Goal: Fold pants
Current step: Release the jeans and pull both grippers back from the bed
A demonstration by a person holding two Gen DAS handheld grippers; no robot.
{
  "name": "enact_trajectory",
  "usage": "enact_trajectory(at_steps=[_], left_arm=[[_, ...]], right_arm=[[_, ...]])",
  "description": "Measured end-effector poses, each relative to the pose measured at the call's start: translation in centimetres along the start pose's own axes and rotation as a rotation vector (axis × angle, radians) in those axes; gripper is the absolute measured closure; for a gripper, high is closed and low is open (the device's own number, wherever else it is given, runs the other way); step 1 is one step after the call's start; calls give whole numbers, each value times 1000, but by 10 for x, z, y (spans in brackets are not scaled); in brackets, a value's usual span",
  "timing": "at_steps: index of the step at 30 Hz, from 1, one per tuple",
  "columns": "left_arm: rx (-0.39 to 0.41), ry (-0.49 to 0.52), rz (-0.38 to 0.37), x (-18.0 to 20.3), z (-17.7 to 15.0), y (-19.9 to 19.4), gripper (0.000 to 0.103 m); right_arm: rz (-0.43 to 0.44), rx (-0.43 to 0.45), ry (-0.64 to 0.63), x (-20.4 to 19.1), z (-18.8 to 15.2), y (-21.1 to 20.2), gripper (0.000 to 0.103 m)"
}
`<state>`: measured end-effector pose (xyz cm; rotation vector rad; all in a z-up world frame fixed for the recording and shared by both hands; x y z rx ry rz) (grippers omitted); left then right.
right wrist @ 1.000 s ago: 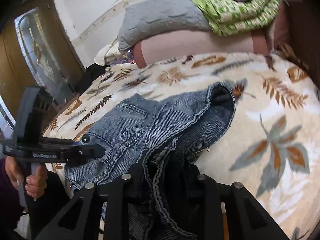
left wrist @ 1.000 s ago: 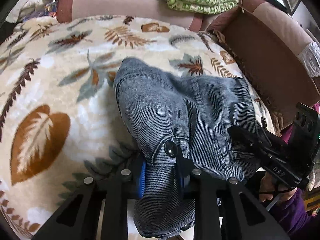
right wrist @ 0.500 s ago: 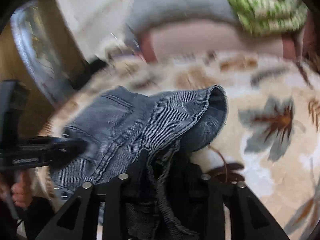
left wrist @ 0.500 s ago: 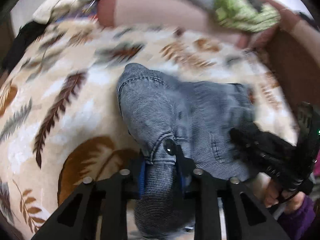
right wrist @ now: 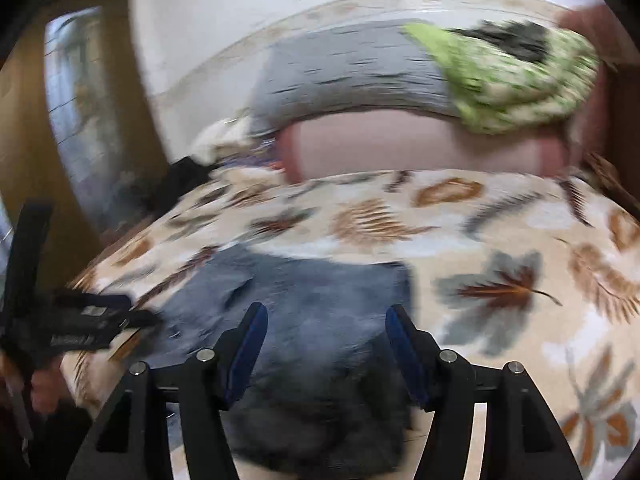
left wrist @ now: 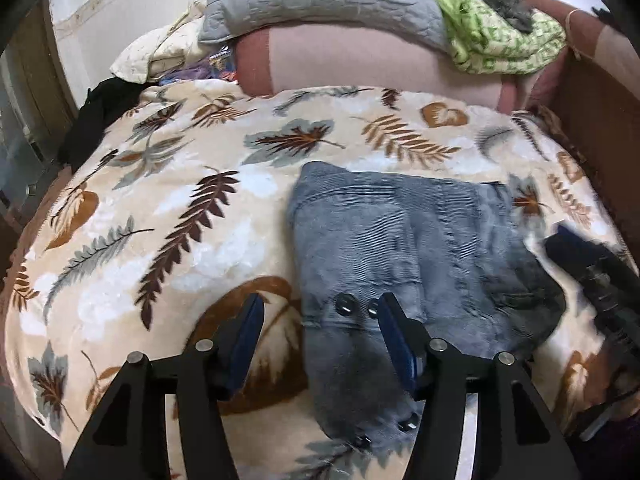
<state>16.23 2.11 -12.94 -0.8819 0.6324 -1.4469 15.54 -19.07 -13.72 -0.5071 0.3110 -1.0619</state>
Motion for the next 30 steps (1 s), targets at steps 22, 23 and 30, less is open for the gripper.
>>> enact_trajectory(at_steps=[22, 23, 30], left_arm=[[162, -23, 112, 5, -18, -88, 29], [188, -23, 117, 7, -18, -98, 28], [350, -14, 129, 17, -23, -164, 15]], right_arm=[[-116, 24, 17, -40, -13, -92, 50], [-143, 35, 5, -43, -9, -102, 49], [-244, 98, -15, -64, 21, -163, 37]])
Point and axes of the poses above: each gripper's, at about its wrist camera, not at the fingertips, and y roughly the way its jaws point, x to its right, z to its top, the point moved 1 cm from there along y, roughly the way its jaws point, and after that the axes turned 14 degrees about -y, right-handed, at the moved point
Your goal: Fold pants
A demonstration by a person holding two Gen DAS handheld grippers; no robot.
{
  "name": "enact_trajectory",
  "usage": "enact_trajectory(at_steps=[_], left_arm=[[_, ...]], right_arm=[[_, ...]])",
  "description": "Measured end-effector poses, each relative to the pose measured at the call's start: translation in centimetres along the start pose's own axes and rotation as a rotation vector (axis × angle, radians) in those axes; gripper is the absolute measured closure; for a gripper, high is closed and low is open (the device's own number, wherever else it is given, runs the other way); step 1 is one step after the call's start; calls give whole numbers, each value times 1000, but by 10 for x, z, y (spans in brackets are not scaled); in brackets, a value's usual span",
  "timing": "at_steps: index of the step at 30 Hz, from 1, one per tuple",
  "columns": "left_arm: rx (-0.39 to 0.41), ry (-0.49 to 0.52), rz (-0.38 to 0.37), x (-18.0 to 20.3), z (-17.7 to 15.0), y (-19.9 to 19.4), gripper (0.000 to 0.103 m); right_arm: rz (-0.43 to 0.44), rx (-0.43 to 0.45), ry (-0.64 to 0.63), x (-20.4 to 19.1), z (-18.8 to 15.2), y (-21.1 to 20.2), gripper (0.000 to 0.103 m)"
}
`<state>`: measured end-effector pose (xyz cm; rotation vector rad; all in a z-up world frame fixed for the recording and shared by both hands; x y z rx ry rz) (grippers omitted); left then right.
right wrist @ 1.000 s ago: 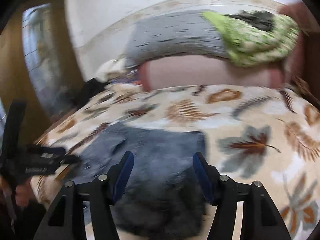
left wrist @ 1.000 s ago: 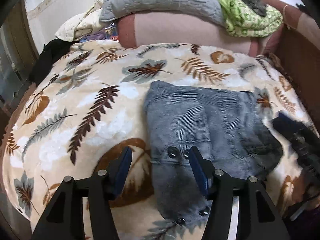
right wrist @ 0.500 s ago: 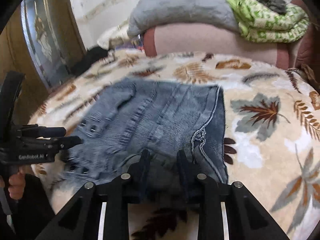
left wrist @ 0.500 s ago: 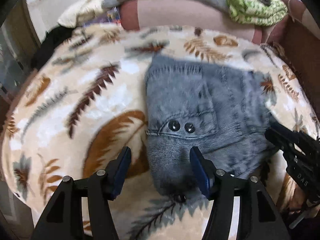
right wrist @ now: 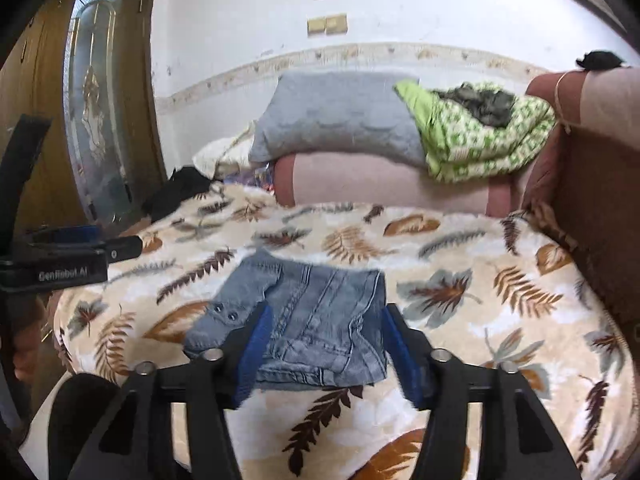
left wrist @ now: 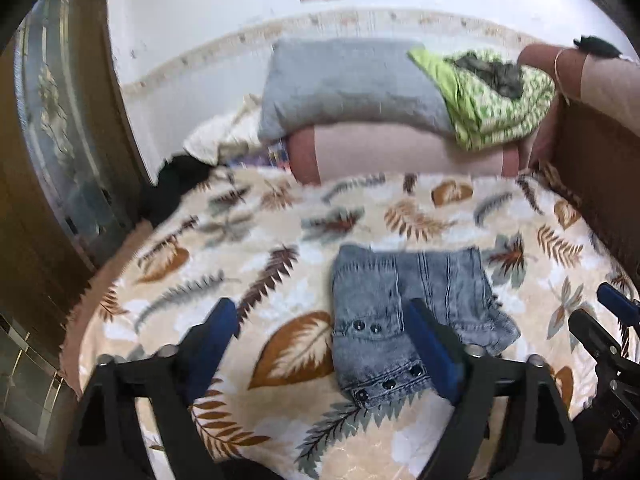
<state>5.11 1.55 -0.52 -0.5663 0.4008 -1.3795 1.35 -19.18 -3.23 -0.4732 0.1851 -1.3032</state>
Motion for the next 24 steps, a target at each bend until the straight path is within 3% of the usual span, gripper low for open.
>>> enact_trajectory(at_steps=[9, 17, 24], left_arm=[[135, -9, 18, -4, 7, -49, 8], [121, -9, 4, -5, 5, -50, 8], [108, -15, 0, -9, 4, -45, 8]], right_arm=[[-31, 35, 17, -8, 23, -37, 36], [-52, 35, 29, -9, 28, -43, 35], [-48, -31, 52, -11, 27, -33, 35]])
Point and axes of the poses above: each gripper's, at about its wrist camera, not at the fingertips, and y roughly the way its jaws point, x to its right, z to its top, the point moved 1 cm from there along y, roughly the way its jaws point, and after that the axes turned 14 degrees about -y, right-handed, at the moved point
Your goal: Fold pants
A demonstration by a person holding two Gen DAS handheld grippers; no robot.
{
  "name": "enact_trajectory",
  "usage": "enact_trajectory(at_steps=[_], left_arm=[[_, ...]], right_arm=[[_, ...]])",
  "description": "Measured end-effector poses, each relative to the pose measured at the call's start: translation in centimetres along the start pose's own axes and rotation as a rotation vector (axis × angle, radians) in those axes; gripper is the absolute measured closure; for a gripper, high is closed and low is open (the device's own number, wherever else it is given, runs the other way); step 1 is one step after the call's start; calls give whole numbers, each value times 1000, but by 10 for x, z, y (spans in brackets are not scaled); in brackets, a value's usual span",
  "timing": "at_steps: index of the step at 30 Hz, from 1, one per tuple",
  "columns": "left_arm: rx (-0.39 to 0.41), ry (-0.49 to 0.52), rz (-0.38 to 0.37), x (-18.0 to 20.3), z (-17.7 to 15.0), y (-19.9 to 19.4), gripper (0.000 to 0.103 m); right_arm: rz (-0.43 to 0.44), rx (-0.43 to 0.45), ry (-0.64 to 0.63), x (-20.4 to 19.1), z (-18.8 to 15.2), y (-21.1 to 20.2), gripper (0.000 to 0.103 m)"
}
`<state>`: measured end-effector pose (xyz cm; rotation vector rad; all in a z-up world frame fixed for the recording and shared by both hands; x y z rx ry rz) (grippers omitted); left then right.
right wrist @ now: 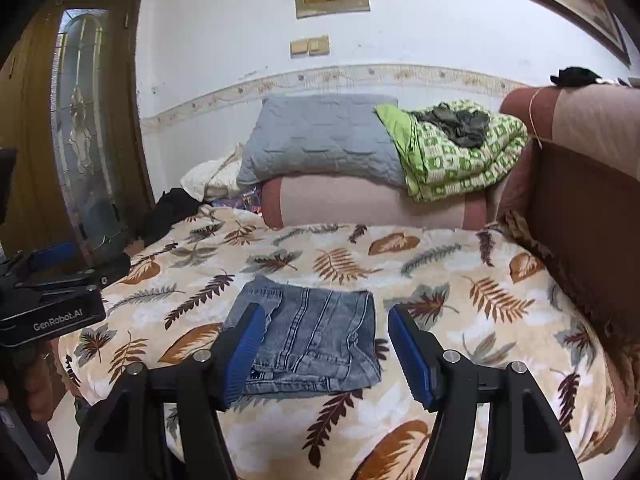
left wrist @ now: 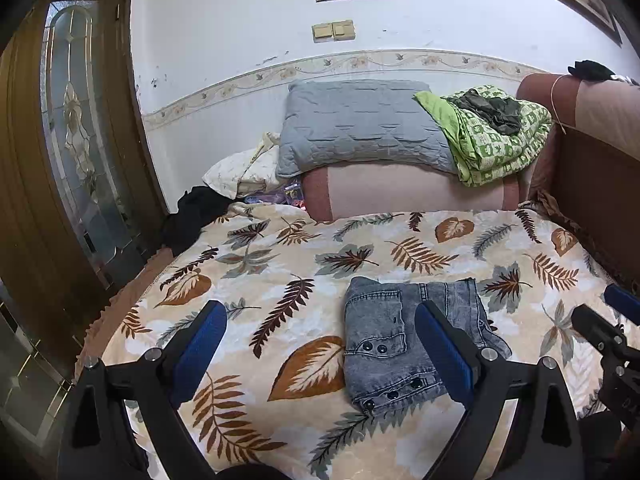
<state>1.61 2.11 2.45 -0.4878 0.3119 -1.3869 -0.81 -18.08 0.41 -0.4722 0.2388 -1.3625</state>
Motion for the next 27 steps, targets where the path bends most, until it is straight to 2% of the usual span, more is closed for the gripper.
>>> enact_trajectory(at_steps=[5, 20, 27], left_arm=[[-12, -14, -1, -4, -2, 5, 8], [-17, -21, -1, -8, -3, 5, 8], [-26, -35, -52, -8, -5, 6, 8]], right_arm=[[22, -36, 18, -3, -3, 6, 35], [16, -40, -17, -18, -2, 9, 35], [-5, -43, -23, -16, -2, 9, 35]])
Point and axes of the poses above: each gripper's, at about its wrist camera, not at the fingertips, and y roughly the way its jaws point, x to its right, z to its top, the point moved 1 cm from there along y, roughly the way its jaws point, and after that the axes turned 14 degrees about -y, right-handed, at the moved point
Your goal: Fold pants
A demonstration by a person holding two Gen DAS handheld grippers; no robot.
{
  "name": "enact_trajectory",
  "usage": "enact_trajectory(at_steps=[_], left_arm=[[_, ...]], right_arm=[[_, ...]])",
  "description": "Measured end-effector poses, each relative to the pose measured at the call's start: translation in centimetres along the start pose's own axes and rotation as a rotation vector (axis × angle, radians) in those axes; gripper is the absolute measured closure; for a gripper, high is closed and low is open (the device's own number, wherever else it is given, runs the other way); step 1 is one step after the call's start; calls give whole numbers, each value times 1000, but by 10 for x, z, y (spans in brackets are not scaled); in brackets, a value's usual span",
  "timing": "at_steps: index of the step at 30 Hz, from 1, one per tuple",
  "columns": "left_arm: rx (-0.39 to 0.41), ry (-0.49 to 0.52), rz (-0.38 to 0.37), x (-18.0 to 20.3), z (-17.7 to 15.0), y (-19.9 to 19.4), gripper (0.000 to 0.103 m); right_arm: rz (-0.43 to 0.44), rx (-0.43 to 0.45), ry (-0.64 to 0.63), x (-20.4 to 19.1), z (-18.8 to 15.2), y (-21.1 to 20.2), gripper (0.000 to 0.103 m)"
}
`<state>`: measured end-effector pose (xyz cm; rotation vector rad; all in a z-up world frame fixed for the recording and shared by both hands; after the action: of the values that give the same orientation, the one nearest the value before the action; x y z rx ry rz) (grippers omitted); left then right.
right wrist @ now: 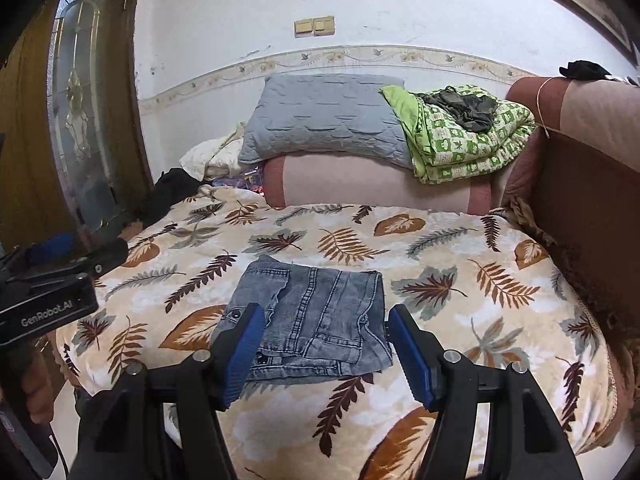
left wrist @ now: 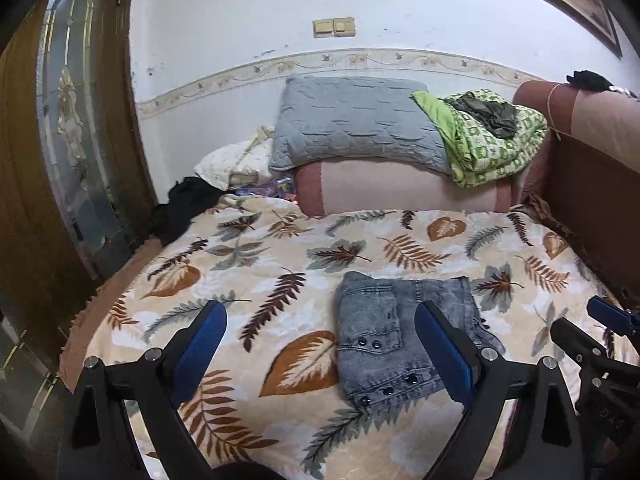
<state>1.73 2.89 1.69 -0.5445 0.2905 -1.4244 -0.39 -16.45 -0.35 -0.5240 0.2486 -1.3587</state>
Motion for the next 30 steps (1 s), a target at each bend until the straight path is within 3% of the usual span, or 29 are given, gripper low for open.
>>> enact_trajectory(at_steps=[9, 20, 30], left_arm=[[-15, -6, -30, 14, -6, 2, 8], [66, -65, -119, 19, 8, -27, 8], [61, -41, -63, 16, 10, -25, 8]], right_arm=[[-32, -1, 40, 22, -2, -4, 35], [-35, 43, 50, 28, 1, -15, 33], [-27, 43, 50, 26, -1, -13, 33]])
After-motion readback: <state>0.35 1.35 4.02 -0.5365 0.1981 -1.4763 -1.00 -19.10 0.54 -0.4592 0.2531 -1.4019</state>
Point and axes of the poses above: each gripper's, at about its wrist camera, not at the fingertips, and y roughly the way its jaws point, x to its right, z to its top, the point moved 1 cm from there along y, roughly the way its jaws point, and after that the axes turned 14 degrees about -y, right-handed, at the moved point
